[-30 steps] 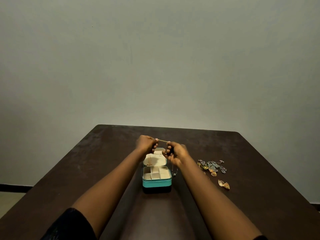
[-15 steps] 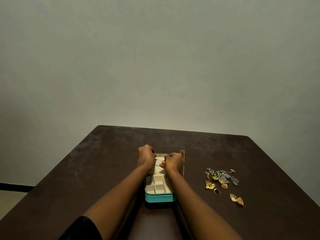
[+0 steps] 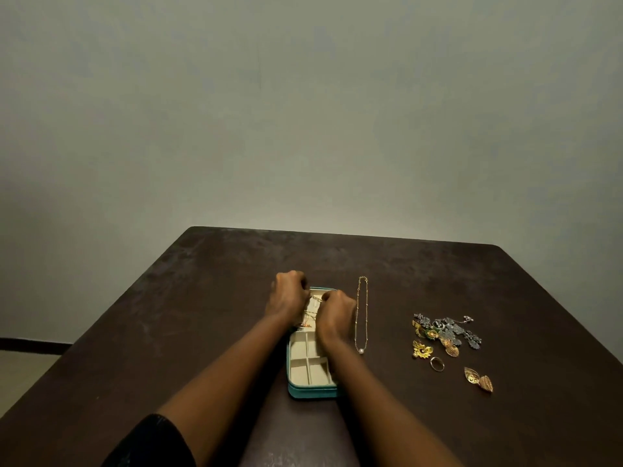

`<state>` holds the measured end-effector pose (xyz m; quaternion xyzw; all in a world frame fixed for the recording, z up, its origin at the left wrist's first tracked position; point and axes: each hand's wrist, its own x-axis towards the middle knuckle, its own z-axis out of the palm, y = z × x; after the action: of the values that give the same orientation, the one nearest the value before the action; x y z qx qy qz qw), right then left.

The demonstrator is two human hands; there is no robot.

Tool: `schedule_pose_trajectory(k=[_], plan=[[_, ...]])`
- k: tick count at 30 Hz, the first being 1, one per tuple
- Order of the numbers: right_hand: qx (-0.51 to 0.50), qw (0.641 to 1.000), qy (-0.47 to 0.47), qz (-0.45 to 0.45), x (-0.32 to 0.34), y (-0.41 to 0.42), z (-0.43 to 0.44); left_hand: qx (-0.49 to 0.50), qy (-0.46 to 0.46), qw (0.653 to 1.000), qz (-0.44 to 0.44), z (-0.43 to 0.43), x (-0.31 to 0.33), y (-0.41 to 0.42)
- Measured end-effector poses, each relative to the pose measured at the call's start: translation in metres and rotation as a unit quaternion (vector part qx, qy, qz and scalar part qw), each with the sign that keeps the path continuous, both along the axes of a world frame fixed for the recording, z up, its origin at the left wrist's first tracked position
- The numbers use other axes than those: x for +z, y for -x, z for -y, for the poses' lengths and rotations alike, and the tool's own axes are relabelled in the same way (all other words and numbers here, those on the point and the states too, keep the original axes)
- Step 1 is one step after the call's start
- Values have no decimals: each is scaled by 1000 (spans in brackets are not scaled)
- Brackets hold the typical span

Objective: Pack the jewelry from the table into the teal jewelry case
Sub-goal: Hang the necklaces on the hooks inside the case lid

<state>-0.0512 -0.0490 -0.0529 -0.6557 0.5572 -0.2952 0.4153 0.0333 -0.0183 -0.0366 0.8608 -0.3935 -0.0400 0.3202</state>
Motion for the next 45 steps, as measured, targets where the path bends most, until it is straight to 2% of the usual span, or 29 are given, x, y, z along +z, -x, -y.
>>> schedule_pose_trajectory(k=[7, 13, 19, 24, 28, 30, 33, 37, 41, 45], plan=[[38, 990, 84, -107, 5, 1, -4, -56, -88, 994, 39, 2, 6, -3], [57, 992, 85, -74, 6, 6, -7, -77, -155, 985, 15, 0, 17, -7], [56, 993, 78, -67, 14, 8, -11, -44, -185, 982, -20, -4, 26, -9], [62, 993, 78, -58, 16, 11, -12, 54, -102, 993, -13, -14, 24, -13], [66, 994, 73, -56, 16, 11, -12, 101, -53, 989, -96, -20, 7, -8], [65, 994, 67, -48, 17, 11, -12, 101, -58, 976, -182, -20, -1, -7], [63, 996, 57, -23, 19, 12, -8, 93, -1, 951, -295, -23, -3, -7], [55, 998, 24, 27, 23, 17, -3, 80, 77, 890, -441, -28, 4, -2], [83, 996, 5, -23, 32, 21, -5, 53, 121, 864, -485, -32, 8, 6], [95, 990, 9, -100, 41, 29, -9, 38, 193, 862, -468, -33, 11, 13]])
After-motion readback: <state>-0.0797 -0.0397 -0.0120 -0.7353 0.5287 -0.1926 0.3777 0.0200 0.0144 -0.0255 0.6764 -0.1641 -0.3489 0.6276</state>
